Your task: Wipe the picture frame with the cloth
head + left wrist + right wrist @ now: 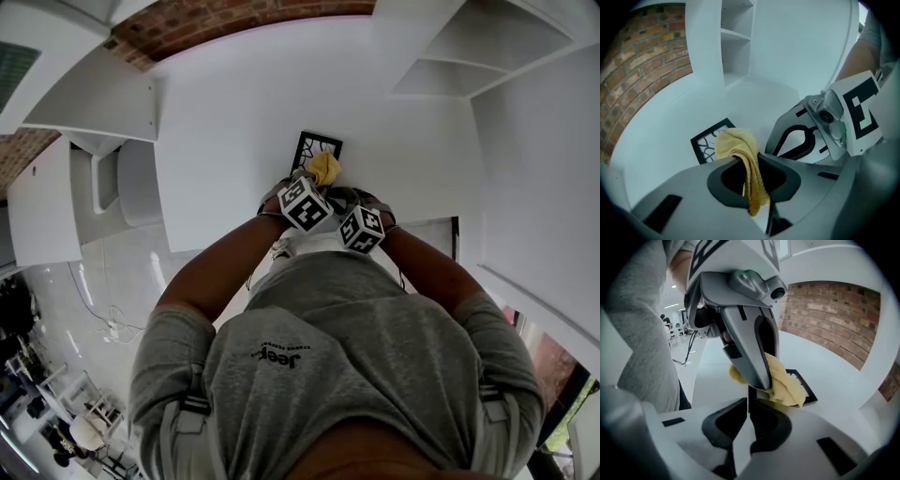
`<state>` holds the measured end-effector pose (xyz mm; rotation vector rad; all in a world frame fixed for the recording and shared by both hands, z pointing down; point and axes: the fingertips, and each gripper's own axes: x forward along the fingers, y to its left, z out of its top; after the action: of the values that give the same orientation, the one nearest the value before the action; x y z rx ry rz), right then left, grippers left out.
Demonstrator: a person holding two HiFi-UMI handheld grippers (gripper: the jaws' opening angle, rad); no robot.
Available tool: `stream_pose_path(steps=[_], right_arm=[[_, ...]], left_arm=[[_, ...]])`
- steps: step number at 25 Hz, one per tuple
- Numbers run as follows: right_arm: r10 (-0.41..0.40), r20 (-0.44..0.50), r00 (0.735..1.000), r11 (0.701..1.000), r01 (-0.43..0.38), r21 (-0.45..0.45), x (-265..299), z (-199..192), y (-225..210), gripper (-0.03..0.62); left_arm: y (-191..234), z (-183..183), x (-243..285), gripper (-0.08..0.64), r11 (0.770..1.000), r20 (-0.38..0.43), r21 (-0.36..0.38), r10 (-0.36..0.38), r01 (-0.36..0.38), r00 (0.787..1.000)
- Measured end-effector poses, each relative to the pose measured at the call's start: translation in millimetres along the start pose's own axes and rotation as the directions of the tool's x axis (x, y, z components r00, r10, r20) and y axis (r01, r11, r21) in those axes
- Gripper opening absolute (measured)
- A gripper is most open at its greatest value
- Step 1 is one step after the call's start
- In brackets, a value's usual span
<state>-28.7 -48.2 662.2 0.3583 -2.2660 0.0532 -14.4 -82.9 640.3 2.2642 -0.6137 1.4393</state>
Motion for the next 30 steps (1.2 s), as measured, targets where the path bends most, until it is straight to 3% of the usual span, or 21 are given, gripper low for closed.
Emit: stream_pose_path(steps=[10,16,20,24,30], right_arm=[[0.008,0.003,1.000,1.000,-0.008,-0.004,1.2,-0.1,0.4,0.032],[0.075,0.056,0.996,0.997,-0.076,0.012,-21.7,9.5,-1.8,0.034],[0.031,0.107,0.994,0.995,-0.041,0.093,-43.3,8.2,-44.1,0.034],[-0.037,0.059,0.998,0.990,0.028,0.140,-32.5,-0.5,-97.3,0.034],[-0.047,-0.017,0.999,0.991,0.049,0.125,1.2,-7.5,-132.4,0.034]], left_arm=[[-9.1,6.3,0.1,0.064,0.999,0.015,0.010,-0.040,0.040,0.999],[0.7,2.9,-5.6,0.064,0.999,0.038,-0.030,-0.020,0.021,0.999],[14.3,-7.8,-15.0,0.064,0.998,0.046,-0.067,0.007,-0.004,0.999],[23.6,-26.1,-25.4,0.064,0.993,0.042,-0.116,0.033,-0.028,0.999],[40.6,-51.0,-40.8,0.064,0.981,0.033,-0.181,0.081,-0.074,0.996]])
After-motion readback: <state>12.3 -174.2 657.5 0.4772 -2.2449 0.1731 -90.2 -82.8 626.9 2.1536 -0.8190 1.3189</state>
